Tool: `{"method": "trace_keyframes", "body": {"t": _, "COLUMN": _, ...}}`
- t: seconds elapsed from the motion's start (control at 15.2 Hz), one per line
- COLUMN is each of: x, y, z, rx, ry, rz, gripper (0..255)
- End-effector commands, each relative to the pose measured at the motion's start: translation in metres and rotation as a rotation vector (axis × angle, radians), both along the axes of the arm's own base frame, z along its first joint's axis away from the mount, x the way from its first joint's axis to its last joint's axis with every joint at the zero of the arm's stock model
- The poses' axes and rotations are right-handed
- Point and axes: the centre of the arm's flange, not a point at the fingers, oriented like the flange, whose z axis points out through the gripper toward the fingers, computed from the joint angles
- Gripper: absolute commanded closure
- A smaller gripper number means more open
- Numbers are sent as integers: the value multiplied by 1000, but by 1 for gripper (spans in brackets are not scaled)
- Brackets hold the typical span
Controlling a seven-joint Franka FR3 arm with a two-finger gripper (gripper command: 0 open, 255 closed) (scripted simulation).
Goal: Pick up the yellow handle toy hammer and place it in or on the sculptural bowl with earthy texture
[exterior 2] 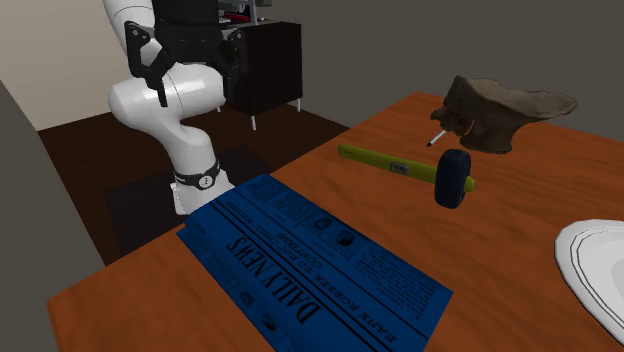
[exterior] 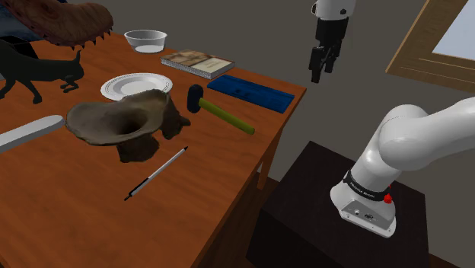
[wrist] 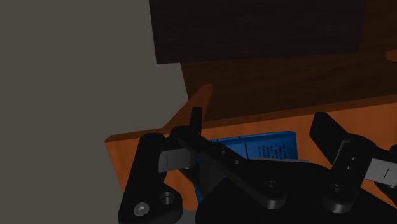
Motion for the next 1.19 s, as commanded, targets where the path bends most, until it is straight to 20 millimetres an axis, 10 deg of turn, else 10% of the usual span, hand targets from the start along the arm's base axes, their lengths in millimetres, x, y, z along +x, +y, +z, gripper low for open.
{"method": "trace_keyframes", "body": {"t": 0.0, "x": 0, "y": 0, "z": 0, "rx": 0, "ry": 0, "rz": 0, "gripper": 0}}
{"method": "trace_keyframes", "body": {"t": 1.12, "x": 103, "y": 162, "z": -60, "rx": 35, "ry": -208, "rz": 146, "gripper": 0}}
